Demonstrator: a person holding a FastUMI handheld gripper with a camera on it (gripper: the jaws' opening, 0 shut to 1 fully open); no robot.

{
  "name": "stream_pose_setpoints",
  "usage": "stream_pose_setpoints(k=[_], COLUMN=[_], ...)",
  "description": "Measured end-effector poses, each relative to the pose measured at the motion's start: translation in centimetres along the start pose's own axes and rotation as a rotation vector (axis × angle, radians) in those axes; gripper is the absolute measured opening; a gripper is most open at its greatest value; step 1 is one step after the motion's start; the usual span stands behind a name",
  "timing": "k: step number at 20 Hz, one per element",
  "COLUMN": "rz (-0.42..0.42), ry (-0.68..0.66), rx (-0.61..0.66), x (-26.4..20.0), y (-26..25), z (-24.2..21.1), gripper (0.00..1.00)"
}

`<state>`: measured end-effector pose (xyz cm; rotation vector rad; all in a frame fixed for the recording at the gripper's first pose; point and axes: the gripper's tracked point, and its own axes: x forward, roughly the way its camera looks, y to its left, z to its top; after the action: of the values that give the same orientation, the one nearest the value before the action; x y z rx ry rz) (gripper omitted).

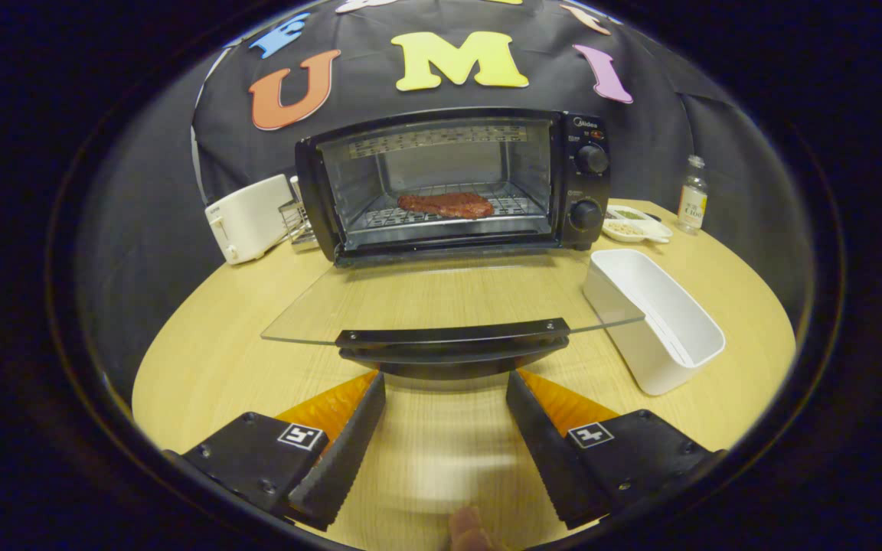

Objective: Open the toaster oven, put the food inside, and close the toaster oven door.

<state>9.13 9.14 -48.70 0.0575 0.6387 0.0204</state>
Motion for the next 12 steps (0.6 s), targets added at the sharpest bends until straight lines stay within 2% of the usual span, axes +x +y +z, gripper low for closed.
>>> stream_pose_setpoints(k=[7, 12], rz=[-0.048, -0.040], ry=[-0.128, -0.134], rx=[-0.071, -0.063], x=[-1.1, -0.8], y=[-0.3, -0.2], z=[3.6, 4.5], gripper=[1.00, 1.00])
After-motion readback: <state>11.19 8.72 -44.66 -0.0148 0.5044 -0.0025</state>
